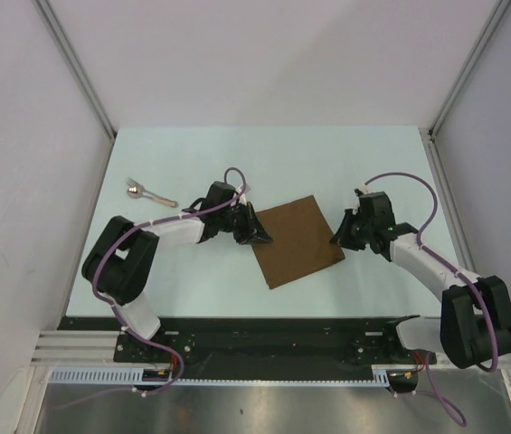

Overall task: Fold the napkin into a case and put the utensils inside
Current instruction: Smooth out the lower triangle-folded napkin at the center of the board, then pick up the lower triangle-folded napkin from the center of the board.

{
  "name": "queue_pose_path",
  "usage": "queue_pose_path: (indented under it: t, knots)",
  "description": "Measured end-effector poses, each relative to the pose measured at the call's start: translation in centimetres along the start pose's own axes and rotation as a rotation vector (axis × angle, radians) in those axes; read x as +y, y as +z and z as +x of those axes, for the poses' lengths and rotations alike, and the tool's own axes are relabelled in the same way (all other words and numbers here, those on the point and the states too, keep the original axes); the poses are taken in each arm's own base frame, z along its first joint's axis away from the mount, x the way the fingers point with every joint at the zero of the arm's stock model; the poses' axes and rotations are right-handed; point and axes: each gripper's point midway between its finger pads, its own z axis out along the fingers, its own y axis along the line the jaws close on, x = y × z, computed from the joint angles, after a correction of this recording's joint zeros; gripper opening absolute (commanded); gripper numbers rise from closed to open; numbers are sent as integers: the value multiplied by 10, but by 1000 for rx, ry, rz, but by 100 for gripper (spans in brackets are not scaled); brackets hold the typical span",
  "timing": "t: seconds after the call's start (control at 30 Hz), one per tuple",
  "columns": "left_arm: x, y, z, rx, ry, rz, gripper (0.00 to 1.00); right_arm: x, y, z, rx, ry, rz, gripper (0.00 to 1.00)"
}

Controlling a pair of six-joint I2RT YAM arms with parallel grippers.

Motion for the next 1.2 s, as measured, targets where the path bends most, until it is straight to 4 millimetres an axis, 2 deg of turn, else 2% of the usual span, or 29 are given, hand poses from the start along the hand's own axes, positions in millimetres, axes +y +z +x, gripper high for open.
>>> queue_pose_path:
  t: [0.1, 0.27, 0.37, 0.57, 0.73, 0.8, 0.87, 0.93, 0.97, 1.07, 1.1, 1.17, 1.2]
  knots:
    - [0, 0, -1, -3, 1, 2, 7, -23, 0, 6, 29, 34, 26, 0]
    - [0, 0, -1, -3, 2, 2, 7, -28, -1, 10, 52, 42, -6, 0]
    - [0, 0, -1, -3, 1, 2, 7, -37, 1, 21, 74, 58, -7, 0]
    - [0, -1, 0, -1, -1, -1, 8, -82, 9, 55, 150, 195, 59, 0]
    - [-4, -7, 0, -4, 0, 1, 8, -87, 6, 47, 120, 225, 65, 0]
    - [-9, -13, -1, -12, 7, 6, 8, -85, 0, 45, 109, 216, 67, 5]
    - [-14, -21, -3, -27, 15, 15, 8, -80, -10, 41, 87, 192, 77, 15]
    - [-20, -32, -9, -52, 19, 25, 10, -67, -20, 33, 57, 136, 85, 30]
    - [-22, -38, -13, -70, 20, 31, 11, -55, -25, 27, 42, 93, 76, 42]
    - [-22, -65, -29, -163, 16, 28, 16, -8, -35, 8, -9, -47, 28, 60]
    - [-20, -75, -33, -201, 13, 21, 20, 12, -35, 5, -13, -103, 7, 64]
    - [-15, -96, -39, -287, 7, -8, 24, 38, -31, 4, -5, -169, -15, 72]
    - [-13, -107, -42, -333, 7, -24, 25, 52, -24, 7, 15, -205, -22, 73]
